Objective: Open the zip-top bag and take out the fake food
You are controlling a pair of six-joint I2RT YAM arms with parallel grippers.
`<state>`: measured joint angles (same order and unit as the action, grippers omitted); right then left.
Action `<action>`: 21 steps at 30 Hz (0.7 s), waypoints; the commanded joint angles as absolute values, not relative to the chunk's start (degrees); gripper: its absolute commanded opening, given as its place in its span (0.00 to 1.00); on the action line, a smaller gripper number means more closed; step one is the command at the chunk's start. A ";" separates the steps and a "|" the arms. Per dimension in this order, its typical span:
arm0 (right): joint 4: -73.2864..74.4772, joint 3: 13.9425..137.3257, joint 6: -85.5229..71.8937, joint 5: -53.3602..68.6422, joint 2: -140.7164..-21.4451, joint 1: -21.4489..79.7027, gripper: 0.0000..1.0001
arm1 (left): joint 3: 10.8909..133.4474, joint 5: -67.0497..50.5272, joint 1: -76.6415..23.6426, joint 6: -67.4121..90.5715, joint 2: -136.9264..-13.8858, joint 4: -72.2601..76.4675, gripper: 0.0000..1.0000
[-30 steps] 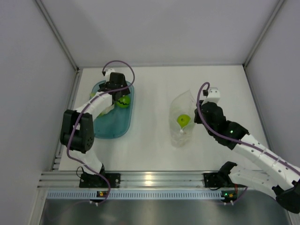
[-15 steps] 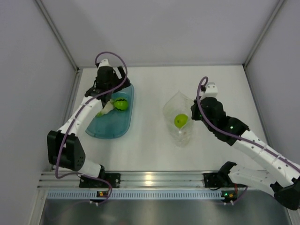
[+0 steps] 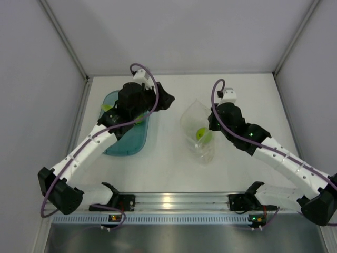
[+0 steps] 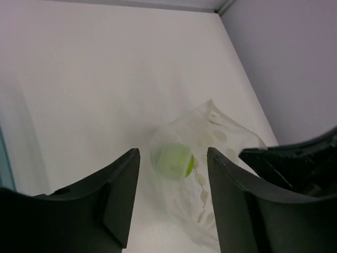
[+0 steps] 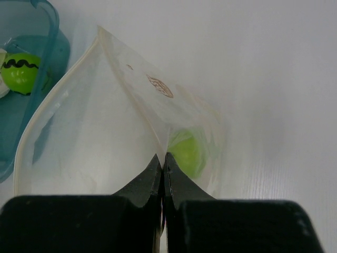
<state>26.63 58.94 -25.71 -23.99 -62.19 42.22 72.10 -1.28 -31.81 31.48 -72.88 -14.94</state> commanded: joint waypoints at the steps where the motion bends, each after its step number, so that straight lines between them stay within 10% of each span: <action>1: 24.96 62.40 -27.24 -23.55 -62.40 42.27 0.00 | 72.34 -0.53 -38.04 33.04 -70.75 -9.42 0.55; 6: 24.52 62.67 -27.68 -22.68 -62.49 42.36 0.00 | 71.19 2.55 -45.78 34.63 -72.33 -4.22 0.28; 21: 21.45 60.47 -29.53 -20.40 -59.15 42.45 0.00 | 68.12 -8.00 -51.94 28.57 -88.15 9.84 0.05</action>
<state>25.96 59.40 -28.51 -21.30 -61.54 42.22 69.17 -4.71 -51.24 31.31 -86.67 2.98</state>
